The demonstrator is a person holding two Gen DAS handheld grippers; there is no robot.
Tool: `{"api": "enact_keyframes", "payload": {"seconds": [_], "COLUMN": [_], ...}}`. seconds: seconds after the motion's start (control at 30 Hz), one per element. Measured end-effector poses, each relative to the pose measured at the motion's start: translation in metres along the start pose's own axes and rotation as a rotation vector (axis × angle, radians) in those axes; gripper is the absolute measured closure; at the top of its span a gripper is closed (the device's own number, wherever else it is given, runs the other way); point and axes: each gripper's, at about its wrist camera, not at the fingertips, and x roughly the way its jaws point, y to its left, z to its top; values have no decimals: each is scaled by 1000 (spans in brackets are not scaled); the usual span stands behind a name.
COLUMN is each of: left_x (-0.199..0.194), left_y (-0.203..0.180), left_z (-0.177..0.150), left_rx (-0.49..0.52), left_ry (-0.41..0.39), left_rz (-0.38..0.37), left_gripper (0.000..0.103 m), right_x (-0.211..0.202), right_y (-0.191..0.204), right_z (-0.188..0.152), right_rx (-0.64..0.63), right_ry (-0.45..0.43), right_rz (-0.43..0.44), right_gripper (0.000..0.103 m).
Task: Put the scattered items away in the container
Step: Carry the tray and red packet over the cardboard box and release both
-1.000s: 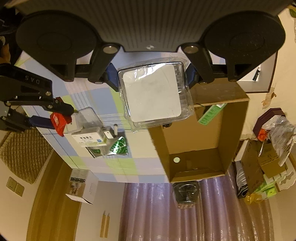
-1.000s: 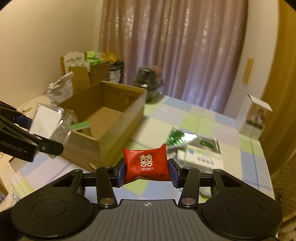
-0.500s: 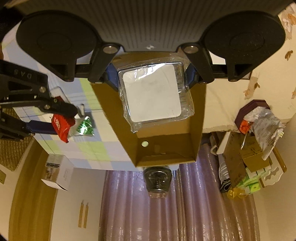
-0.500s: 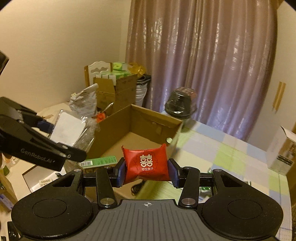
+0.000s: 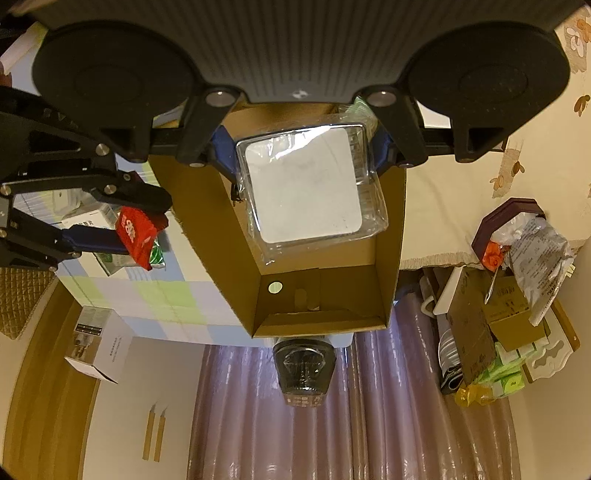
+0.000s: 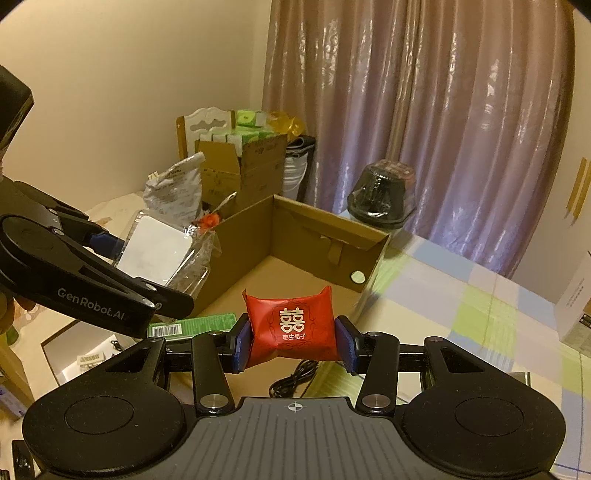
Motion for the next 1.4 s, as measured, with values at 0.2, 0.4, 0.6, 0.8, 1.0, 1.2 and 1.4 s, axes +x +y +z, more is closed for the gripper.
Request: {"api": "enact_keyframes", "payload": {"seconds": [0.2,0.4,0.6,0.8,1.0,1.2,1.4], "left_x": [8,11,14,11,1,-3,-4], "left_y": [3,2,4,13,24,30,33], "left_z": [0,2,3,3,-1,-7,-13], "left_rx": [-3,-2,-1,-11,-42,-55,-67], "left_ry": [11,15,15,2,-9,-6,3], "left_rz": [2,0,11,29,46,51,48], "left_gripper": [38,38,36,31,31,31,30], "right_x": [6,6,6,6,9,13,18], "right_y": [-3,-2,-2,-1,1,6,8], "right_z": [-2,-2,-1,0,1,2,4], "right_rx": [6,8,7,7,4,1,6], "right_ry": [10,10,9,9,9,8,7], "right_rz": [1,1,0,0,5,15,33], "right_gripper": [53,53,53,53,53,53,53]}}
